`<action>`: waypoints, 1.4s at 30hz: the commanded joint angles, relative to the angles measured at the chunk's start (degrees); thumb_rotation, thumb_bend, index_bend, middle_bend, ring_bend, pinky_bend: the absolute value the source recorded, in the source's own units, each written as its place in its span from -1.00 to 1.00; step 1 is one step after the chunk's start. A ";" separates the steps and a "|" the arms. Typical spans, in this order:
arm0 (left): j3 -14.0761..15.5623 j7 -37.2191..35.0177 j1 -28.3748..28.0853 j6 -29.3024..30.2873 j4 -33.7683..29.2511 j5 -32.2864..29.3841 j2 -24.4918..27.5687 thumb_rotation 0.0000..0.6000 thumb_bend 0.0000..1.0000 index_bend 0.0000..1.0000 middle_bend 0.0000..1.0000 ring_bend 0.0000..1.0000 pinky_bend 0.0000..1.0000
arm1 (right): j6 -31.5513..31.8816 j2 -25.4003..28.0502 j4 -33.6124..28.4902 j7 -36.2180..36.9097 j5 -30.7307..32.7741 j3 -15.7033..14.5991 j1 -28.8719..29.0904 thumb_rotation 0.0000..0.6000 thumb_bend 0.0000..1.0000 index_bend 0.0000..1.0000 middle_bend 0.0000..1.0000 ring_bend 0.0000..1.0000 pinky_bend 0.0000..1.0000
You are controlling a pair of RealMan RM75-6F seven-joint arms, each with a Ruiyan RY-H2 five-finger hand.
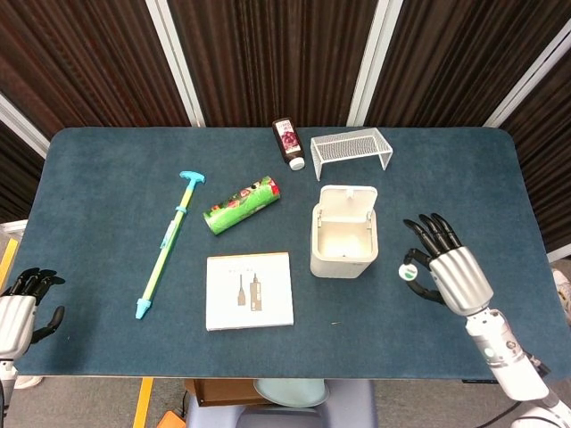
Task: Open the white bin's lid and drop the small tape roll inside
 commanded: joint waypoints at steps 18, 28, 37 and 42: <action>0.08 0.54 -0.01 0.06 0.07 0.23 0.00 1.00 -0.24 -0.30 -0.51 -0.67 -0.06 | -11.41 -9.56 4.25 -7.04 9.19 8.03 10.92 1.00 -0.21 0.43 -0.56 -0.87 -0.80; -0.07 0.48 0.10 0.57 0.23 0.36 -0.08 1.00 -0.24 -0.29 -0.51 -0.67 -0.06 | -11.68 -8.86 3.40 -9.80 9.17 6.58 10.88 1.00 -0.60 -0.09 -0.57 -0.91 -0.80; 0.01 0.44 0.05 0.40 0.27 0.43 -0.13 1.00 -0.24 -0.29 -0.51 -0.66 -0.06 | -7.54 -6.57 0.39 -11.71 8.04 4.19 7.39 1.00 -0.76 -0.31 -0.70 -0.98 -0.82; 0.08 0.37 0.04 0.36 0.11 0.53 -0.10 1.00 -0.24 -0.29 -0.51 -0.66 -0.06 | -1.56 -3.89 -2.89 -16.22 8.00 1.86 1.90 1.00 -0.77 -0.24 -0.70 -0.98 -0.82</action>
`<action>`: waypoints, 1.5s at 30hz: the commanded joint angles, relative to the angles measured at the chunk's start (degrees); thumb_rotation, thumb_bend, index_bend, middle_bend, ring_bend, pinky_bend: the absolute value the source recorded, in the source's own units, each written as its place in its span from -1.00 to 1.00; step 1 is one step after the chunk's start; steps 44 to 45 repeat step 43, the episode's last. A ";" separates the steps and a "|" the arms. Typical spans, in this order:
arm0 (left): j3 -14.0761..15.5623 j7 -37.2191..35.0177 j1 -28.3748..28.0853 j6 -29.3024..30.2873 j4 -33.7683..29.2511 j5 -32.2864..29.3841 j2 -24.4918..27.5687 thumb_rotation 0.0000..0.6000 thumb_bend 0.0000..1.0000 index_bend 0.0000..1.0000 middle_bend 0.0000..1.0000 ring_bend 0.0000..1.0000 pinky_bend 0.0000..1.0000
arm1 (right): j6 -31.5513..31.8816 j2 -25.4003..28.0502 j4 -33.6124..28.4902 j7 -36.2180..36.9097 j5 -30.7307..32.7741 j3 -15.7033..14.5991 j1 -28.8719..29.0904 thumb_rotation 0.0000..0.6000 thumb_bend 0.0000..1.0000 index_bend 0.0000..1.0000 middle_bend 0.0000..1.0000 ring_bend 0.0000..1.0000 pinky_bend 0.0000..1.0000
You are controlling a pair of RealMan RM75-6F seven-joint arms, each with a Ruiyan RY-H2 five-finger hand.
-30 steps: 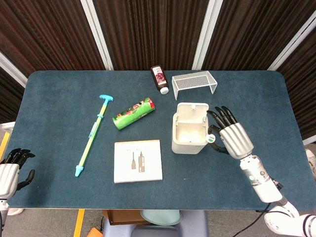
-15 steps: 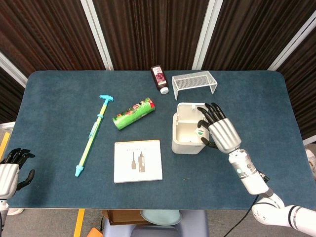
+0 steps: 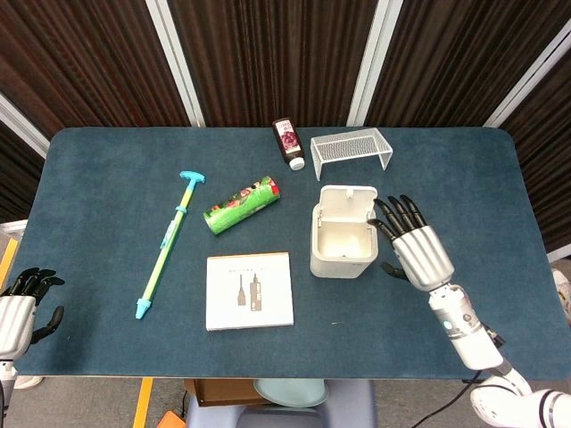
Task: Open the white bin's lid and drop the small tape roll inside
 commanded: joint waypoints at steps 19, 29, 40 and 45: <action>0.35 0.99 0.01 0.10 -0.67 0.60 -0.02 1.00 -0.24 -0.28 -0.51 -0.66 -0.06 | 11.34 3.90 3.54 -4.07 1.93 -8.19 -17.20 1.00 -0.75 -0.86 -0.88 -1.00 -0.89; 0.36 1.65 -0.22 -0.59 -0.51 0.22 -0.26 1.00 -0.24 -0.28 -0.51 -0.66 -0.05 | 6.62 1.33 9.58 0.36 6.90 -5.66 -16.85 1.00 -0.73 -0.89 -0.94 -1.00 -0.95; 0.63 2.17 -0.67 -1.35 -0.11 0.49 -0.72 1.00 -0.24 -0.28 -0.51 -0.66 -0.05 | 3.59 0.76 9.33 -0.45 7.62 -5.95 -16.92 1.00 -0.64 -0.84 -0.94 -1.00 -0.95; 0.63 2.18 -0.65 -1.40 -0.12 0.37 -0.72 1.00 -0.24 -0.28 -0.51 -0.66 -0.05 | 3.21 0.74 9.31 -0.80 7.95 -5.68 -16.86 1.00 -0.64 -0.84 -0.94 -1.00 -0.95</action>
